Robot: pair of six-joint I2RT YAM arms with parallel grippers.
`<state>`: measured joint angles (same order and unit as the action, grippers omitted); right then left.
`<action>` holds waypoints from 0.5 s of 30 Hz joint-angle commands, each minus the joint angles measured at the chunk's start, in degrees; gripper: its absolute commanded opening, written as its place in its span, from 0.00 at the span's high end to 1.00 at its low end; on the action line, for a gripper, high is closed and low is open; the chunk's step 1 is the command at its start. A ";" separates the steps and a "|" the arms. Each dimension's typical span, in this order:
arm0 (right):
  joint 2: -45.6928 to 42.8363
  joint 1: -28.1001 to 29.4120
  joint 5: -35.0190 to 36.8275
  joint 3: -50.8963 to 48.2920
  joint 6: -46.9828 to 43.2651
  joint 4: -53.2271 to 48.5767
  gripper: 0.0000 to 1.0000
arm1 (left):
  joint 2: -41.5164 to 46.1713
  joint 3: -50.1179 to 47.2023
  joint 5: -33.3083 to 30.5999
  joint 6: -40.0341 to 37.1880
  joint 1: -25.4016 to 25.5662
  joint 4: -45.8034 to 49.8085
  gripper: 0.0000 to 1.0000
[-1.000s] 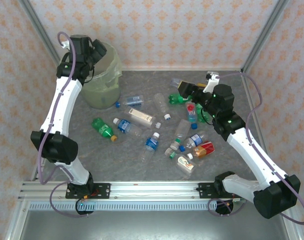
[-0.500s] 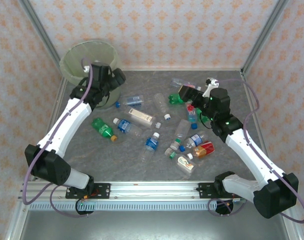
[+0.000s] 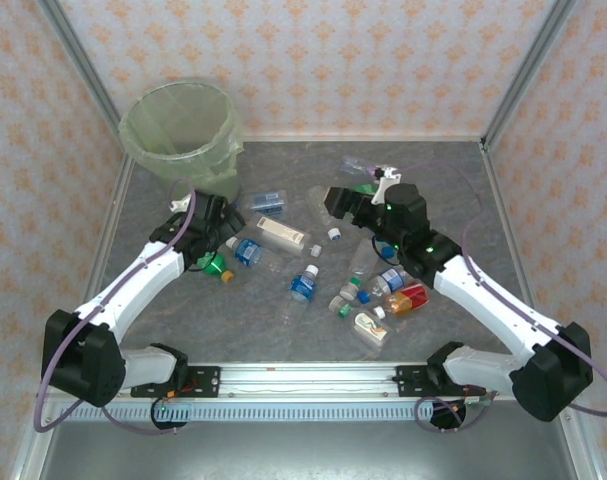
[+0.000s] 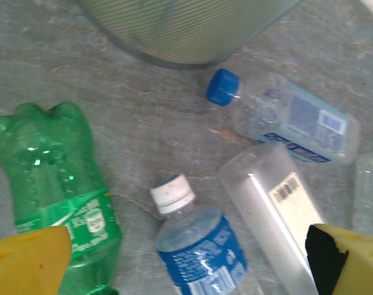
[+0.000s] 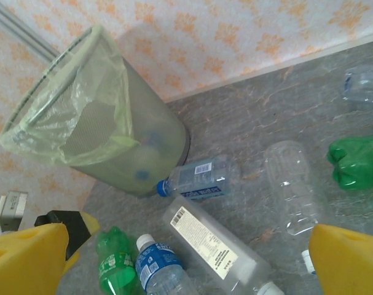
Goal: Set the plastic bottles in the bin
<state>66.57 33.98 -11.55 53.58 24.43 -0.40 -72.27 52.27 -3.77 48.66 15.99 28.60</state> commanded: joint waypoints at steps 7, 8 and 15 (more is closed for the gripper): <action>4.97 4.03 2.96 7.81 -3.00 0.94 0.00 | -3.88 -5.38 -0.77 0.47 -7.16 0.00 0.01; 5.06 4.32 3.08 7.81 -2.99 1.10 0.00 | -3.93 -6.31 -0.82 0.40 -7.69 -0.66 0.02; 6.12 5.13 2.13 8.02 -3.01 1.28 0.00 | -5.59 -10.88 2.59 -1.69 -11.06 -6.74 0.06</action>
<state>72.14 38.61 -10.22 59.75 22.44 -0.38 -76.75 42.70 -2.44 48.49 5.82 25.69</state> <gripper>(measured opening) 0.997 0.948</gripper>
